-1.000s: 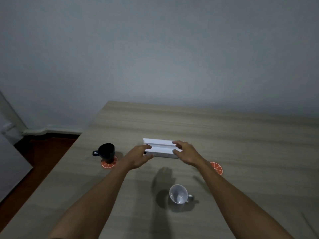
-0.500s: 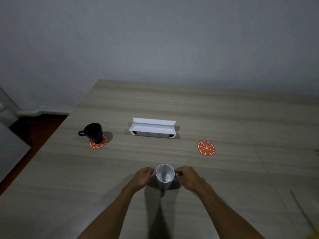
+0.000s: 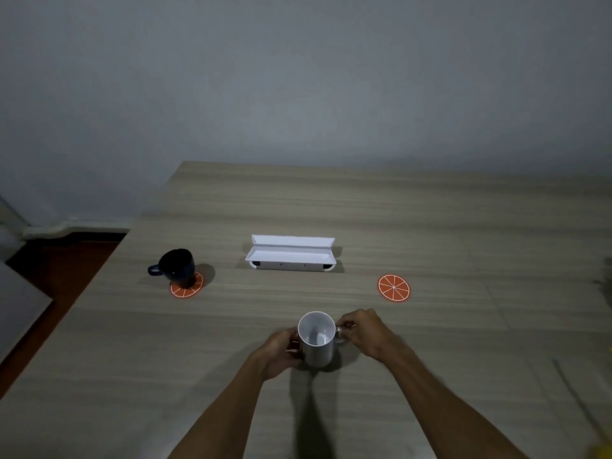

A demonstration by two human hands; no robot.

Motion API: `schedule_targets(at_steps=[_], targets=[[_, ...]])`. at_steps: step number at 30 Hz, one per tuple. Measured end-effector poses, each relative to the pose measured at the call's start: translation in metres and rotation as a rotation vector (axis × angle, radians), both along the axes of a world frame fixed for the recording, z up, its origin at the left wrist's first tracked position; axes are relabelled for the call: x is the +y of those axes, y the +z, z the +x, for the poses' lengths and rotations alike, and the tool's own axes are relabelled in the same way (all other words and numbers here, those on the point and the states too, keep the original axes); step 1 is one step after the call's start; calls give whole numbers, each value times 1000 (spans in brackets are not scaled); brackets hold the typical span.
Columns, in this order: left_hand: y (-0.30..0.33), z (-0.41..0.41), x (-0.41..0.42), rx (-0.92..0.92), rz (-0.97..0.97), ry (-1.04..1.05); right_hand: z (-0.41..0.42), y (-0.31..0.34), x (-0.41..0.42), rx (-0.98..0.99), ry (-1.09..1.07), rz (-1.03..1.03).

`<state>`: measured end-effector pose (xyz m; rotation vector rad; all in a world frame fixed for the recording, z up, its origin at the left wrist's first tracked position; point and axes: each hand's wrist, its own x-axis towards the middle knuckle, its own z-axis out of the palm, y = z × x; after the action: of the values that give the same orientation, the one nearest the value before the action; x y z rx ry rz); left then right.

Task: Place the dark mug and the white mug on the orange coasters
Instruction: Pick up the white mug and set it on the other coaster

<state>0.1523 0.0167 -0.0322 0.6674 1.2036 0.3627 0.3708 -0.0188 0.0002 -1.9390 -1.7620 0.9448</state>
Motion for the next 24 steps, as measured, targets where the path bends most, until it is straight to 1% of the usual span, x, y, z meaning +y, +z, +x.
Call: schedule_targets(at_steps=[3, 6, 14, 19, 24], targets=[[13, 3, 24, -42, 11, -47, 7, 24, 7, 14, -52, 30], [28, 16, 48, -88, 11, -45, 20, 46, 16, 24, -70, 76], [53, 89, 89, -113, 40, -91, 90, 73, 41, 39, -197, 153], [44, 160, 108, -114, 61, -73, 153, 74, 60, 35, -176, 181], [18, 221, 127, -113, 37, -58, 217, 49, 78, -67, -194, 175]])
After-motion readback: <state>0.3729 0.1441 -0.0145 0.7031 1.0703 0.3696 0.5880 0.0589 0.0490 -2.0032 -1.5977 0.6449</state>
